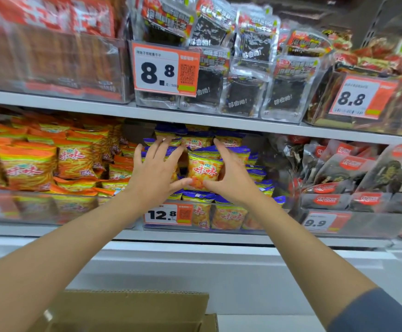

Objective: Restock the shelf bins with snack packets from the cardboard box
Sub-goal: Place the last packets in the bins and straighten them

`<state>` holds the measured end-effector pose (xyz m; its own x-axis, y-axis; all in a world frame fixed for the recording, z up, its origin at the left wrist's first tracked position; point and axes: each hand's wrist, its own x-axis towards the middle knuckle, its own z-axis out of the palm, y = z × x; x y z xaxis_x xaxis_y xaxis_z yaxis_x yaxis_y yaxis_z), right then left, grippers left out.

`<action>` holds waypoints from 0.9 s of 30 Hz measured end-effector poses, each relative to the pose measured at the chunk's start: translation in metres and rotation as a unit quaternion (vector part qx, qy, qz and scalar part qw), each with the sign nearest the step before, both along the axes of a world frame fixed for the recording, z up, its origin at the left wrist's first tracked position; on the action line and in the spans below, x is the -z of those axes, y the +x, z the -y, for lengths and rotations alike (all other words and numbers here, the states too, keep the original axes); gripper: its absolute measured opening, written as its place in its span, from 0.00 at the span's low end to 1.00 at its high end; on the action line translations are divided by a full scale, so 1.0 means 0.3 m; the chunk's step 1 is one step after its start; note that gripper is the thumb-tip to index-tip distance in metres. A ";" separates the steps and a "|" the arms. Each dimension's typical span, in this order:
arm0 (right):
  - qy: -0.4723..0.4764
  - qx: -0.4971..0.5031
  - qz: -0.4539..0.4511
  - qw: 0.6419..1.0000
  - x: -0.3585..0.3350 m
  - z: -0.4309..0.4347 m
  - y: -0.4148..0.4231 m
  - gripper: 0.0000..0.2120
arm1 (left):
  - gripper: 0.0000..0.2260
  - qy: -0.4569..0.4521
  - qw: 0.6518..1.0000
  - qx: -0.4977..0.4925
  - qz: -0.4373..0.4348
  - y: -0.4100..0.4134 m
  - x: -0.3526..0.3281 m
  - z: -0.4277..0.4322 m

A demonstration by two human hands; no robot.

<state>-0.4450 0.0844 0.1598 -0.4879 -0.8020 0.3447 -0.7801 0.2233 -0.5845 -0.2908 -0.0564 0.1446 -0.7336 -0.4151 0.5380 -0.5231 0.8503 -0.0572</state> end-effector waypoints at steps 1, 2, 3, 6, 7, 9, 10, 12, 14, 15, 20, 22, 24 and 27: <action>0.003 -0.013 0.032 0.999 -0.006 0.019 0.008 0.45 | 0.42 0.002 1.000 0.006 0.003 0.003 0.001 0.004; 0.002 -0.021 0.058 0.998 -0.009 0.036 0.019 0.45 | 0.42 0.004 1.000 0.012 0.005 0.006 0.001 0.008; 0.000 -0.025 0.066 0.998 -0.009 0.048 0.030 0.44 | 0.42 0.005 1.000 0.016 0.002 0.008 0.003 0.011; 0.003 -0.018 0.049 0.999 0.002 0.063 0.038 0.42 | 0.40 -0.007 0.999 0.031 -0.010 0.009 0.009 0.013; 0.005 -0.014 0.046 0.999 0.004 0.061 0.033 0.43 | 0.38 -0.013 0.999 0.044 -0.009 0.008 0.012 0.014; 0.010 -0.008 0.034 0.999 0.005 0.052 0.023 0.42 | 0.35 -0.022 0.998 0.062 -0.002 0.008 0.009 0.018; 0.009 -0.008 0.030 0.999 0.001 0.048 0.017 0.41 | 0.33 -0.021 0.998 0.059 0.001 0.009 0.004 0.021; -0.009 -0.012 0.024 1.000 -0.013 0.039 0.015 0.35 | 0.33 -0.010 0.999 0.050 -0.006 0.006 0.000 0.025; -0.045 0.005 -0.002 0.999 -0.031 0.039 0.006 0.26 | 0.33 -0.008 0.998 0.052 -0.021 0.002 -0.003 0.019; -0.059 0.019 -0.015 0.998 -0.041 0.043 -0.004 0.25 | 0.32 -0.012 0.998 0.056 -0.022 -0.001 -0.005 0.014; -0.018 0.014 -0.001 1.000 -0.104 0.090 -0.056 0.26 | 0.31 -0.014 0.996 0.080 -0.027 -0.002 -0.020 0.007; 0.011 0.019 0.009 1.000 -0.125 0.107 -0.075 0.23 | 0.31 0.000 0.996 0.089 -0.031 0.001 -0.021 0.010; -0.001 0.022 0.029 0.999 -0.128 0.118 -0.096 0.13 | 0.31 0.020 0.995 0.091 -0.037 0.002 -0.022 0.008; -0.049 0.030 0.085 0.995 -0.122 0.127 -0.106 0.06 | 0.31 0.031 0.994 0.094 -0.054 -0.001 -0.017 0.002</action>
